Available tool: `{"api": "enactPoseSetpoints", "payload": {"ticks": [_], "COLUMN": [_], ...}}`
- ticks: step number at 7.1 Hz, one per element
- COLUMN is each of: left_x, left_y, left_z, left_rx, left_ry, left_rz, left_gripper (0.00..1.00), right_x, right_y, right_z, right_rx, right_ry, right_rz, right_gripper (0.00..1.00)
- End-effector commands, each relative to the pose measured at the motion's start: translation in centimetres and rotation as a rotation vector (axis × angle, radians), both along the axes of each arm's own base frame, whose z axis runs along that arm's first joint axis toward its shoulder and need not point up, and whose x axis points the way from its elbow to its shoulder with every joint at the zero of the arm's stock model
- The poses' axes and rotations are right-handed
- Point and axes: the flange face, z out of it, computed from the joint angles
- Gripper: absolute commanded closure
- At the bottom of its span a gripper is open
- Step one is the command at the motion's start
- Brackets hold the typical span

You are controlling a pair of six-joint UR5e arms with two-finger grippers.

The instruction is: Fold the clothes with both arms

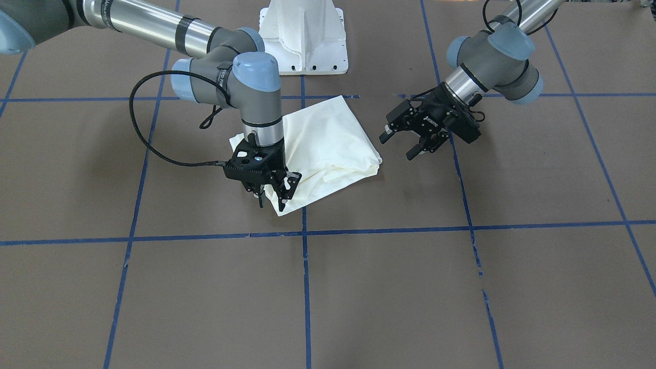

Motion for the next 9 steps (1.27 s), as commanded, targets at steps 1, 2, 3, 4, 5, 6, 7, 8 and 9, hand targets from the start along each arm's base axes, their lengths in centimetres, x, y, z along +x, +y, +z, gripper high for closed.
{"api": "enactPoseSetpoints", "payload": {"ticks": [1,2,3,4,5,6,7,8,9], "left_x": [2.7,5.0,7.0,7.7,8.8,9.4,9.4,9.5,9.5], "left_y": [-1.4,-0.8,0.2,1.3,2.5,3.4,3.4,3.4,3.4], "left_z": [0.0,-0.8,-1.7,-1.6,-1.3,-0.9,-0.7,-0.5,-0.6], "left_rx": [-0.09,-0.116,-0.12,-0.116,-0.11,-0.107,-0.11,-0.109,-0.108], "left_ry": [0.01,-0.026,-0.06,-0.064,-0.074,-0.084,-0.087,-0.092,-0.091], "left_rz": [-0.079,-0.12,-0.128,-0.116,-0.132,-0.134,-0.139,-0.151,-0.151], "left_gripper": [0.05,0.18,0.18,0.18,0.18,0.19,0.29,0.59,1.0], "right_x": [6.6,6.9,7.0,7.1,7.1,7.2,7.4,7.7,7.9], "right_y": [-4.0,-4.2,-4.1,-4.0,-4.0,-3.9,-3.8,-3.5,-3.4], "right_z": [-1.7,-1.3,-1.2,-0.5,-0.4,-0.5,-0.3,-0.1,0.1], "right_rx": [0.005,0.007,0.009,0.004,0.005,0.006,0.007,0.008,0.007], "right_ry": [-0.054,-0.048,-0.05,-0.044,-0.043,-0.045,-0.046,-0.047,-0.046], "right_rz": [-0.065,-0.067,-0.067,-0.067,-0.066,-0.066,-0.066,-0.066,-0.066], "right_gripper": [0.0,0.0,0.0,0.0,0.0,0.0,0.0,0.0,0.0]}}
